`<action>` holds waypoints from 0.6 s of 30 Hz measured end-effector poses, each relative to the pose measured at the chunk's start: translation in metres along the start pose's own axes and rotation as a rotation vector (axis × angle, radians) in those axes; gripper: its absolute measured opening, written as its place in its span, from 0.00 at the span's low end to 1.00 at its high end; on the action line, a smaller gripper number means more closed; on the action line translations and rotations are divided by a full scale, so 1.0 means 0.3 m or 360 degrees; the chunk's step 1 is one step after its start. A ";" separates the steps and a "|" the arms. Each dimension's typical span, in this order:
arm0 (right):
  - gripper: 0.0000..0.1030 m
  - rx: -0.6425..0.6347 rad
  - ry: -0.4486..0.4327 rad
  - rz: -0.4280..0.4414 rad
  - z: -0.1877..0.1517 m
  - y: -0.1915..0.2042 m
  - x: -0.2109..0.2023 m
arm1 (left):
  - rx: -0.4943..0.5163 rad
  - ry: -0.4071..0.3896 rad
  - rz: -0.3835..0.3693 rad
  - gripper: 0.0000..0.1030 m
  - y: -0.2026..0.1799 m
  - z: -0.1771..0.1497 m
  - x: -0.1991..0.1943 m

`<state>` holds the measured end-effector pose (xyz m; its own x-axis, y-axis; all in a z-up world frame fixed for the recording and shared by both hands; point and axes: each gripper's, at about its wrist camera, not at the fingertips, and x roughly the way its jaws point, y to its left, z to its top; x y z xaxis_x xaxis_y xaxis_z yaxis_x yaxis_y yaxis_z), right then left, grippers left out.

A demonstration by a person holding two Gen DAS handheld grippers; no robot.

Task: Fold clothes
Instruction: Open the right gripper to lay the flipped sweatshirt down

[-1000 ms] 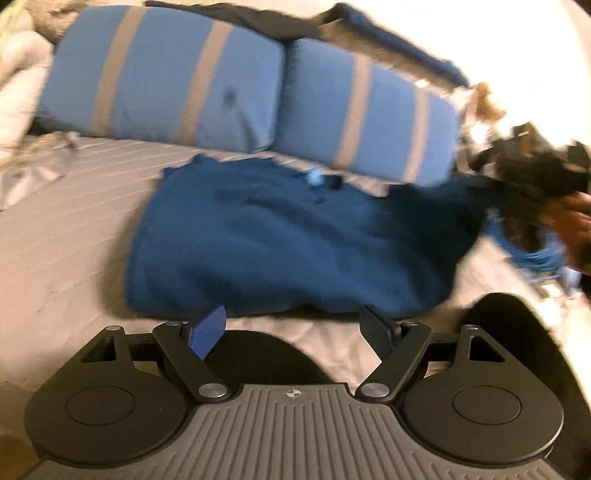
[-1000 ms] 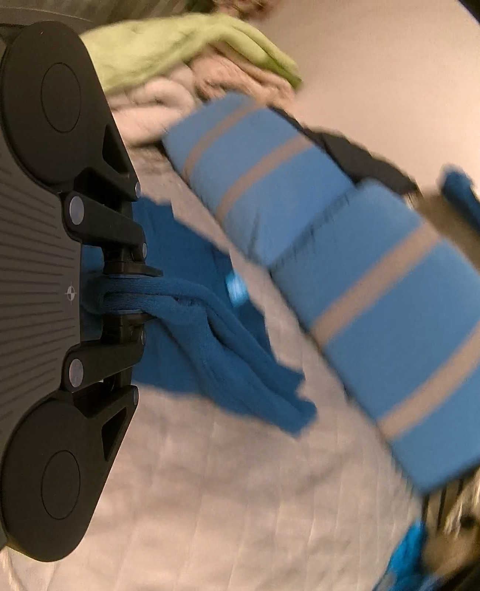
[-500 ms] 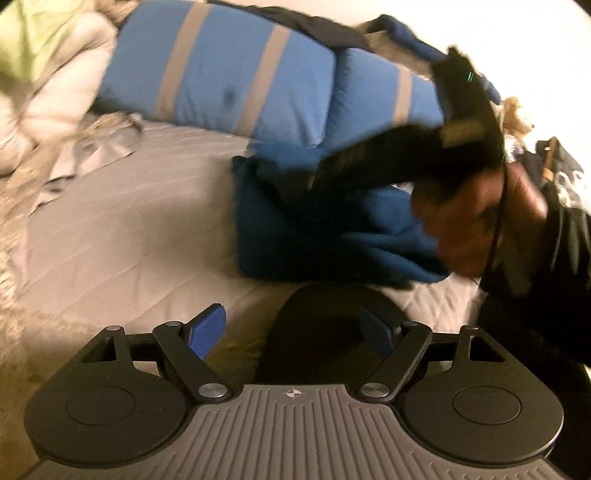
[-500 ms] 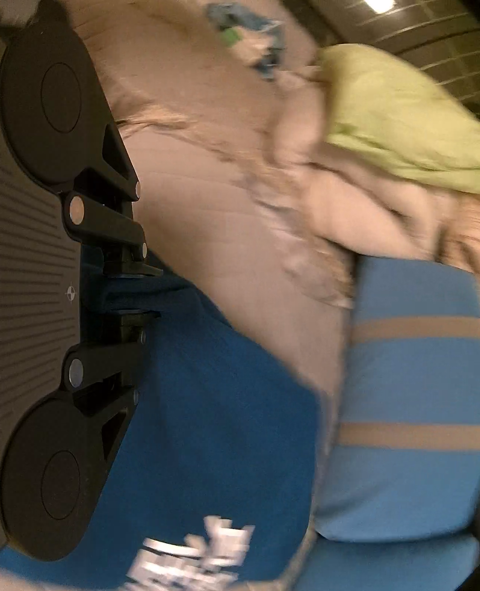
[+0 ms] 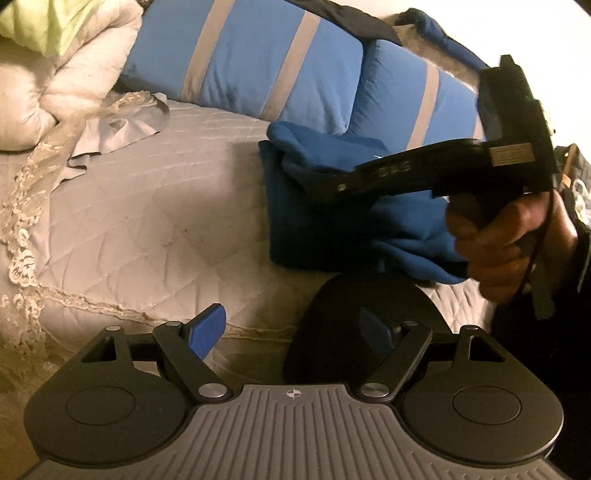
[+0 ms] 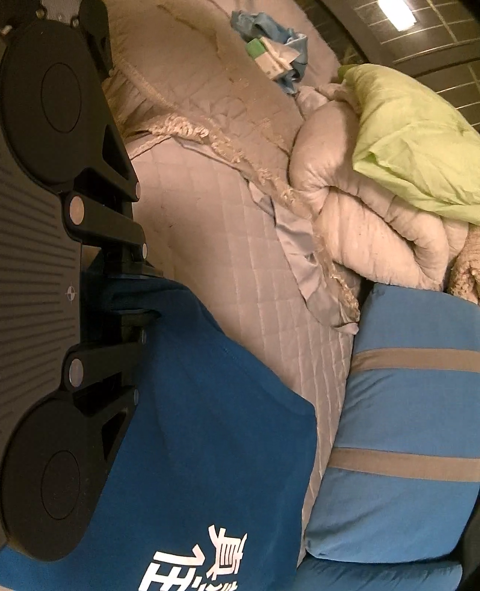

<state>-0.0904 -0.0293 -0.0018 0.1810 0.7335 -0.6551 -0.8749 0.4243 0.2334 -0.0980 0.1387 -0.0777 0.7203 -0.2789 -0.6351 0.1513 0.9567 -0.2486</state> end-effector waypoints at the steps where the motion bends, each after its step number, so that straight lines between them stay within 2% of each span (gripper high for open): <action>1: 0.16 -0.0014 0.0003 -0.0009 -0.001 0.003 0.006 | 0.0004 0.0000 -0.0001 0.77 -0.005 -0.001 0.001; 3: 0.20 -0.0032 0.0008 -0.0014 0.002 0.005 0.014 | 0.0006 0.0000 -0.0002 0.77 -0.011 -0.001 0.003; 6: 0.40 -0.0039 -0.0027 0.0037 0.012 0.012 -0.023 | -0.0018 0.0000 -0.0004 0.77 -0.011 0.009 0.008; 8: 0.69 -0.0062 -0.0088 0.0067 0.017 0.022 -0.074 | -0.0034 -0.0007 -0.0005 0.77 -0.013 0.019 0.008; 9: 0.76 -0.0073 -0.0128 0.0080 0.018 0.024 -0.104 | -0.0035 -0.0009 -0.0005 0.77 -0.015 0.024 0.008; 10: 0.88 -0.0077 -0.0163 0.0086 0.017 0.020 -0.130 | -0.0034 -0.0010 -0.0004 0.77 -0.018 0.030 0.008; 11: 0.95 -0.0070 -0.0191 0.0081 0.016 0.011 -0.156 | -0.0027 -0.0013 -0.0004 0.77 -0.021 0.036 0.007; 14: 1.00 -0.0037 -0.0241 0.0049 0.013 -0.022 -0.220 | 0.0004 -0.0026 -0.0002 0.77 -0.034 0.057 0.001; 18: 1.00 -0.0003 -0.0235 -0.0081 -0.011 -0.102 -0.276 | 0.0023 -0.0055 0.0001 0.77 -0.037 0.090 -0.003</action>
<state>-0.0799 -0.1048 0.0427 0.2892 0.7813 -0.5531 -0.8638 0.4620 0.2010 -0.0819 0.1307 -0.0546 0.7432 -0.2753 -0.6098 0.1602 0.9581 -0.2372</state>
